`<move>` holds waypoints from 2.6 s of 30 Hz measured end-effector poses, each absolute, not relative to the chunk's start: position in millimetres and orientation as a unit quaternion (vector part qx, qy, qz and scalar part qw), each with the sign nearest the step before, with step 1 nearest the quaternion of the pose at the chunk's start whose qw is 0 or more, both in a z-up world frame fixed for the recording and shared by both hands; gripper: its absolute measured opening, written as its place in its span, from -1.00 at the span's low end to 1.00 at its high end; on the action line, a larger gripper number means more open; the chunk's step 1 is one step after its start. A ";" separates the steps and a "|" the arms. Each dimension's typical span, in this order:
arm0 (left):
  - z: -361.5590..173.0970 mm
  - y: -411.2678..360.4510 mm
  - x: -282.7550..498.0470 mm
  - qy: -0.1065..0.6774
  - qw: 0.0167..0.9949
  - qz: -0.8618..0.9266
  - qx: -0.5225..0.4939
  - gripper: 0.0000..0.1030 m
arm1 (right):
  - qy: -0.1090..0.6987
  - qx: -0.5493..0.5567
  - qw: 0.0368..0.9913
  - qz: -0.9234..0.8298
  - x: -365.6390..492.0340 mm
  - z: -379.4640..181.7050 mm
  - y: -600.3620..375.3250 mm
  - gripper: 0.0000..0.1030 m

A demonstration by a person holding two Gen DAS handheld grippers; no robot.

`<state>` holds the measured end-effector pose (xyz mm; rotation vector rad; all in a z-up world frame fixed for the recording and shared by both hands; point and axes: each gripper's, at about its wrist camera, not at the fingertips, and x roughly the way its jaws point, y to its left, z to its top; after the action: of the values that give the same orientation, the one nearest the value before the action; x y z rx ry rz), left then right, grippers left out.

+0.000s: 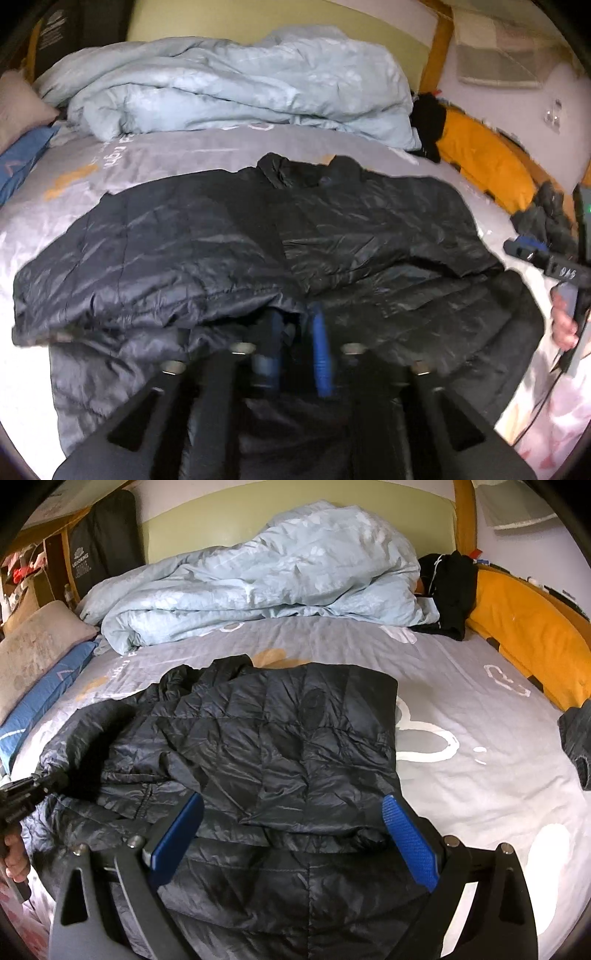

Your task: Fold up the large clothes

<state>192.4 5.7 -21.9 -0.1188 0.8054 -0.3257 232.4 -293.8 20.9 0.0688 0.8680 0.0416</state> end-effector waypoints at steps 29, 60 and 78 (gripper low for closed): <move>-48.6 193.1 221.6 0.448 0.860 0.021 -0.242 0.65 | 0.431 0.034 0.902 0.021 231.9 16.1 -298.1 0.88; 39.4 70.8 206.8 0.331 0.915 -0.140 -0.185 -0.96 | 0.420 0.005 0.907 0.011 231.1 15.1 -281.9 0.88; 14.8 -169.1 230.7 0.393 0.886 -0.242 -0.052 -0.95 | 0.373 0.112 0.920 -0.036 221.6 52.1 -352.5 0.88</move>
<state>230.7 -169.1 14.8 -0.1080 0.8170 -0.5043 221.6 -352.5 52.1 0.2293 0.7662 -0.0738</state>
